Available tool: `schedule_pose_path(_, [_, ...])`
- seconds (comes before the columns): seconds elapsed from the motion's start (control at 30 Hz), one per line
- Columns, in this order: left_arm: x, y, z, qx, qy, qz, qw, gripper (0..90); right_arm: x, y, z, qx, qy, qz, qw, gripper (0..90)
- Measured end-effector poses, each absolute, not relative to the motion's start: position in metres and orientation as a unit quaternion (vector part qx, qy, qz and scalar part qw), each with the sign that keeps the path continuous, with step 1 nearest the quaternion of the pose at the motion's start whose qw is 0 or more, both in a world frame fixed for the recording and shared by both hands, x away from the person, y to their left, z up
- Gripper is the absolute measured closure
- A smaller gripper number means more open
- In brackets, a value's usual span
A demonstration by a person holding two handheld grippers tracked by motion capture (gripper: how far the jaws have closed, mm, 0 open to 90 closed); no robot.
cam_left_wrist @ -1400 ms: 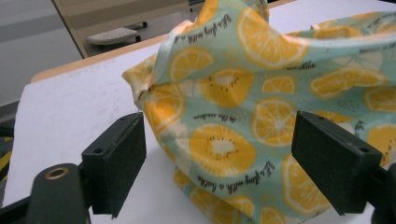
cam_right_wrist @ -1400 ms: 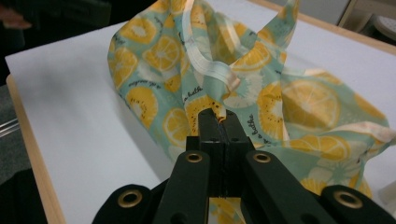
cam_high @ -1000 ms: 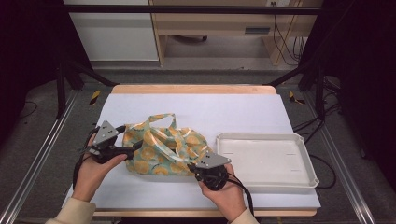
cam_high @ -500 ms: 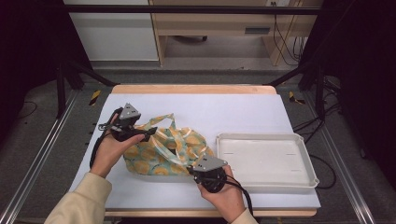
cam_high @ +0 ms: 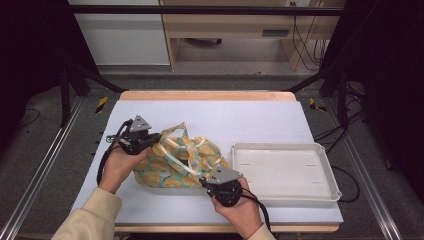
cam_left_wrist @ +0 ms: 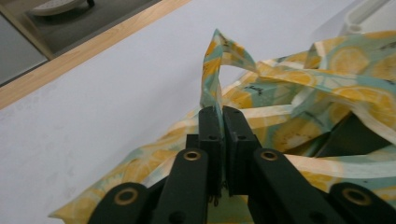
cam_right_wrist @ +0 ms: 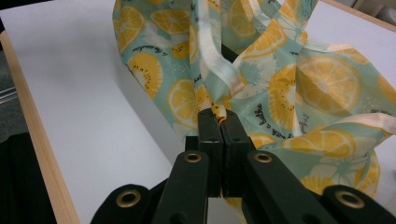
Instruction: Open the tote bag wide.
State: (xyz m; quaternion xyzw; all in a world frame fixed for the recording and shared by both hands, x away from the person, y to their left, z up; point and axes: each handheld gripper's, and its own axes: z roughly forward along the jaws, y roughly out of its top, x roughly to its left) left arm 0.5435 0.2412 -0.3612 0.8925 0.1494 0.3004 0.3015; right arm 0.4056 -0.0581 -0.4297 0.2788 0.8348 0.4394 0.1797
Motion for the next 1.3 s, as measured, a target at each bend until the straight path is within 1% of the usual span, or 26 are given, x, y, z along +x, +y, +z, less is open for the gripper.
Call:
schedule_pose_path(0.17, [0.518,0.249,-0.353,0.877,0.144,0.316,0.331,89.4,0.407,-0.059,-0.431,0.289,0.833,0.436,0.180,89.5])
schedule_pose_path(0.27, [0.494,0.255,-0.351,0.861,0.146,0.322,0.364,89.2,0.408,-0.060,-0.432,0.295,0.832,0.432,0.184,89.4])
schedule_pose_path(0.37, [0.469,0.261,-0.355,0.854,0.133,0.320,0.389,89.1,0.410,-0.060,-0.434,0.299,0.833,0.427,0.187,89.4])
schedule_pose_path(0.4, [0.461,0.263,-0.360,0.852,0.131,0.312,0.399,89.0,0.410,-0.060,-0.434,0.301,0.833,0.425,0.188,89.4])
schedule_pose_path(0.5, [0.443,0.271,-0.382,0.856,0.130,0.306,0.396,88.8,0.410,-0.059,-0.436,0.303,0.834,0.420,0.191,89.3])
schedule_pose_path(0.57, [0.438,0.278,-0.400,0.859,0.130,0.303,0.391,88.8,0.411,-0.059,-0.438,0.303,0.835,0.418,0.190,89.1])
schedule_pose_path(0.63, [0.438,0.284,-0.417,0.864,0.145,0.296,0.381,89.0,0.412,-0.059,-0.440,0.305,0.836,0.415,0.188,88.2])
schedule_pose_path(0.67, [0.441,0.287,-0.427,0.869,0.144,0.298,0.368,89.1,0.412,-0.058,-0.440,0.305,0.837,0.414,0.185,84.4])
schedule_pose_path(0.7, [0.441,0.287,-0.427,0.869,0.144,0.298,0.368,89.2,0.412,-0.058,-0.440,0.305,0.837,0.414,0.185,84.4])
schedule_pose_path(0.73, [0.442,0.288,-0.430,0.870,0.145,0.297,0.366,89.2,0.411,-0.058,-0.439,0.302,0.838,0.416,0.182,76.3])
schedule_pose_path(0.77, [0.443,0.288,-0.433,0.871,0.148,0.296,0.364,89.2,0.411,-0.058,-0.439,0.302,0.838,0.416,0.182,76.3])
schedule_pose_path(0.8, [0.443,0.287,-0.434,0.871,0.146,0.300,0.360,89.2,0.411,-0.058,-0.437,0.302,0.836,0.420,0.181,71.7])
schedule_pose_path(0.83, [0.443,0.287,-0.433,0.872,0.142,0.303,0.356,89.2,0.410,-0.059,-0.435,0.301,0.836,0.422,0.180,65.7])
schedule_pose_path(0.87, [0.443,0.287,-0.433,0.872,0.140,0.305,0.356,89.2,0.410,-0.059,-0.432,0.299,0.837,0.423,0.176,56.9])
schedule_pose_path(0.93, [0.442,0.286,-0.434,0.870,0.144,0.308,0.356,89.2,0.410,-0.060,-0.427,0.295,0.841,0.420,0.174,45.0])
schedule_pose_path(0.97, [0.441,0.286,-0.435,0.871,0.145,0.308,0.355,89.2,0.410,-0.060,-0.422,0.290,0.843,0.419,0.171,37.5])
schedule_pose_path(1.0, [0.441,0.286,-0.436,0.871,0.146,0.307,0.355,89.2,0.409,-0.060,-0.419,0.288,0.845,0.417,0.171,34.7])
schedule_pose_path(1.03, [0.441,0.285,-0.437,0.871,0.146,0.306,0.354,89.2,0.407,-0.063,-0.409,0.284,0.843,0.419,0.181,26.2])
schedule_pose_path(1.07, [0.440,0.284,-0.437,0.871,0.146,0.308,0.353,89.2,0.407,-0.063,-0.409,0.284,0.843,0.419,0.181,26.2])
schedule_pose_path(1.2, [0.440,0.282,-0.436,0.873,0.142,0.312,0.347,89.2,0.405,-0.066,-0.390,0.288,0.835,0.430,0.188,21.0])
schedule_pose_path(1.3, [0.440,0.282,-0.437,0.873,0.140,0.314,0.345,89.2,0.412,-0.060,-0.385,0.287,0.841,0.417,0.191,20.7])
